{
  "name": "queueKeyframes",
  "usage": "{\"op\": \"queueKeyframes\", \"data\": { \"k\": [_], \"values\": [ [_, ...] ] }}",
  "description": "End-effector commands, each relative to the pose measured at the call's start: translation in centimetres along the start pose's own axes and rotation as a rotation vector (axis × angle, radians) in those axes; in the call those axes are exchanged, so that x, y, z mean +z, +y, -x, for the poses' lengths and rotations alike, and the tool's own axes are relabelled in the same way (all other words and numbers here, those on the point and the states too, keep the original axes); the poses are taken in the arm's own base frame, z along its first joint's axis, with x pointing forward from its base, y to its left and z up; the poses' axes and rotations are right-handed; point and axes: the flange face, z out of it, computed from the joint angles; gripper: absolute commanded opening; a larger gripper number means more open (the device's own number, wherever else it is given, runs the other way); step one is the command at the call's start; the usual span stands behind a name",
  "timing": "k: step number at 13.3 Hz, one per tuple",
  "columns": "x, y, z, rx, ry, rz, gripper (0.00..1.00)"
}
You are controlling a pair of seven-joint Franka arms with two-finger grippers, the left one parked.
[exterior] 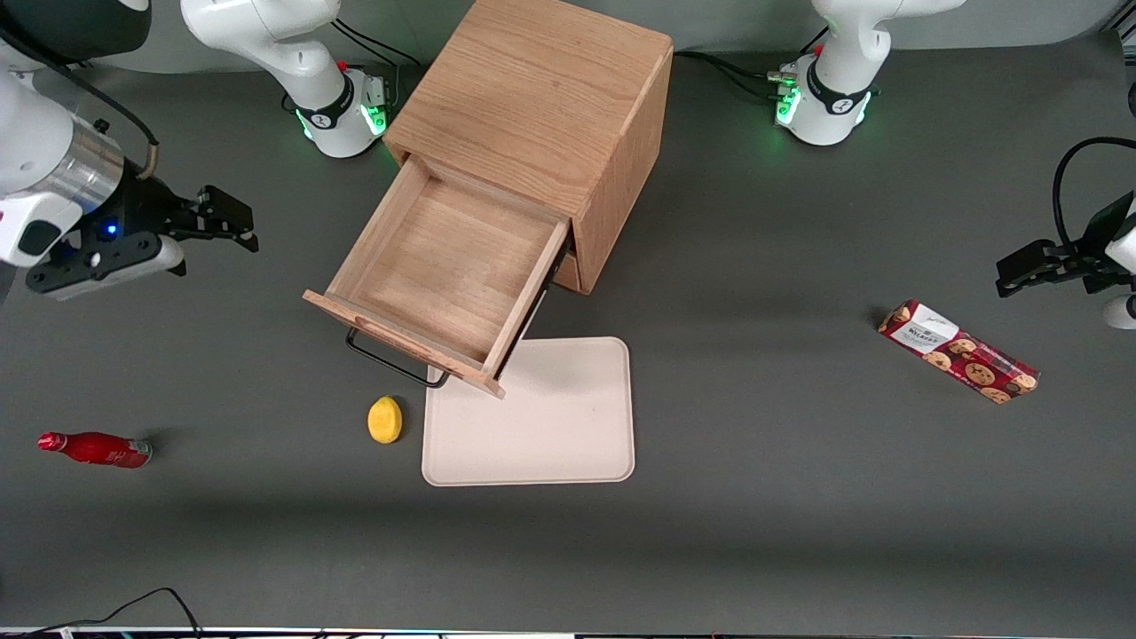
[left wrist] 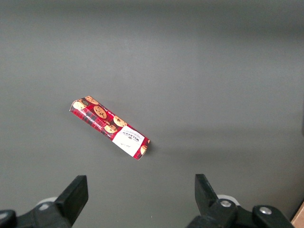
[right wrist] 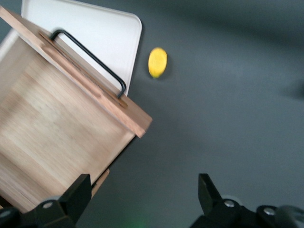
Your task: Open upper drawer
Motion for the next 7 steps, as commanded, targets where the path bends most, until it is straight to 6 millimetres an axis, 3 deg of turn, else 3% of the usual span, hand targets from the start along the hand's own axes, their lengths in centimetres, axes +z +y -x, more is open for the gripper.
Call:
{"op": "queueKeyframes", "data": {
  "k": [1, 3, 7],
  "values": [
    [0.3, 3.8, 2.2, 0.077, 0.014, 0.069, 1.0],
    [0.8, 5.9, 1.6, 0.108, 0.007, 0.075, 1.0],
    [0.4, 6.2, 0.8, 0.113, 0.017, 0.08, 1.0]
  ]
}}
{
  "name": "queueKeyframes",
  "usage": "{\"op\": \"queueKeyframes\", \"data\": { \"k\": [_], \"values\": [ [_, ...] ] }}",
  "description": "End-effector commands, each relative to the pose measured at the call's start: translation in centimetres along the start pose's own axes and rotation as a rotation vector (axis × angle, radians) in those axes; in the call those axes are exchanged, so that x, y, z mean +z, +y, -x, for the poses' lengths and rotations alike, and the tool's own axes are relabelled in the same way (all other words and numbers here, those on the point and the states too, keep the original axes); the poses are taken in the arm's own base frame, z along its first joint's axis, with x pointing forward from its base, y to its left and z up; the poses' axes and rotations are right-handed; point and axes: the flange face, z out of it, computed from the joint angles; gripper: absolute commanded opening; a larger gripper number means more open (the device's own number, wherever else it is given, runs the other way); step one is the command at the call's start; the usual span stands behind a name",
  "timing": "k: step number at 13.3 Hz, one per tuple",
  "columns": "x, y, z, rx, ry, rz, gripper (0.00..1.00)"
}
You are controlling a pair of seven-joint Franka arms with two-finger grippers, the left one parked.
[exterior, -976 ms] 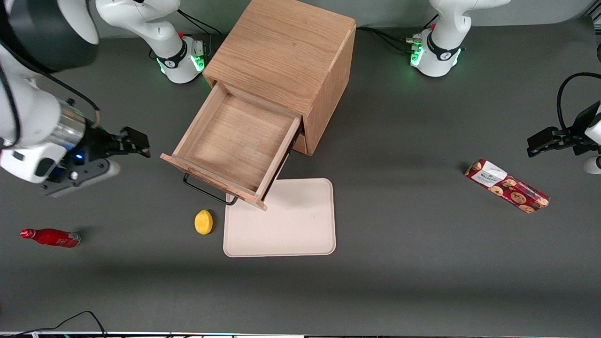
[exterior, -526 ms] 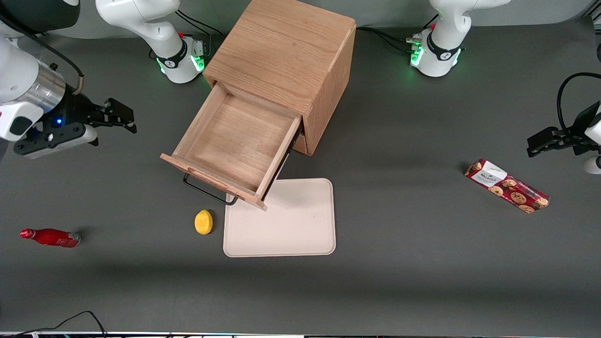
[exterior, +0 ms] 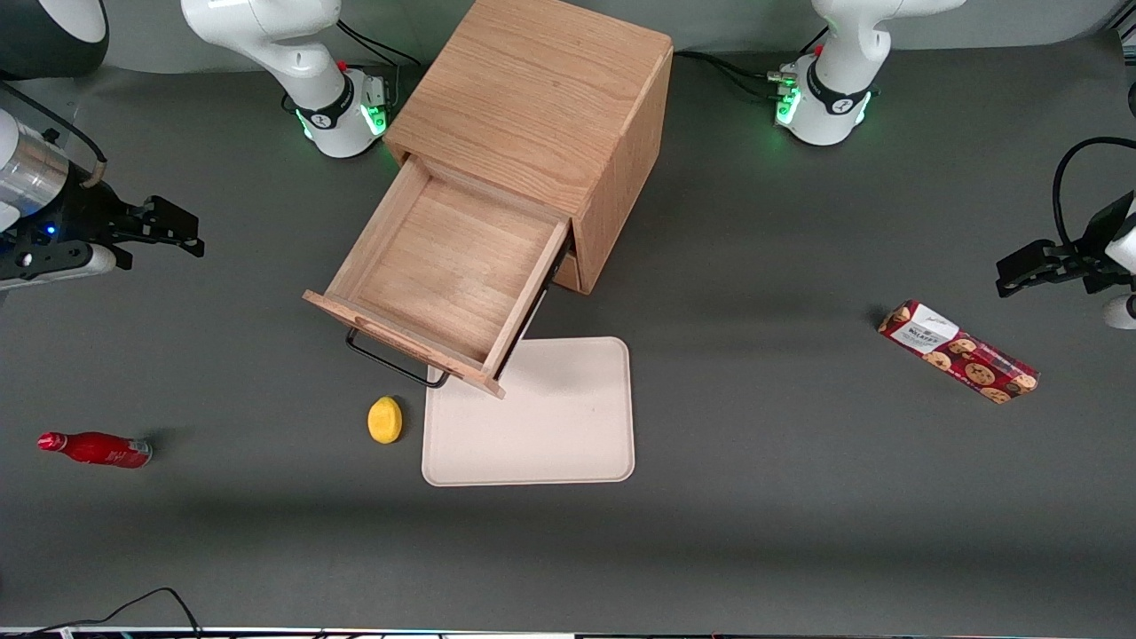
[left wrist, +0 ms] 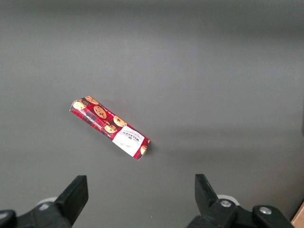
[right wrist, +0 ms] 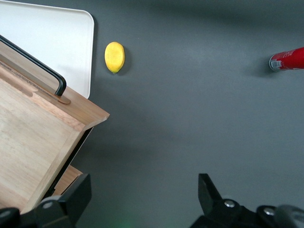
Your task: Open upper drawer
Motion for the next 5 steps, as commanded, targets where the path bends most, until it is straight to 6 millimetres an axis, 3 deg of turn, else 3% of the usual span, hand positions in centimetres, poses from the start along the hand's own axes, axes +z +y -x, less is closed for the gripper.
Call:
{"op": "queueKeyframes", "data": {
  "k": [1, 5],
  "values": [
    [-0.93, -0.19, -0.62, 0.006, 0.02, 0.03, 1.0],
    [-1.43, 0.55, -0.68, 0.017, 0.031, 0.027, 1.0]
  ]
}}
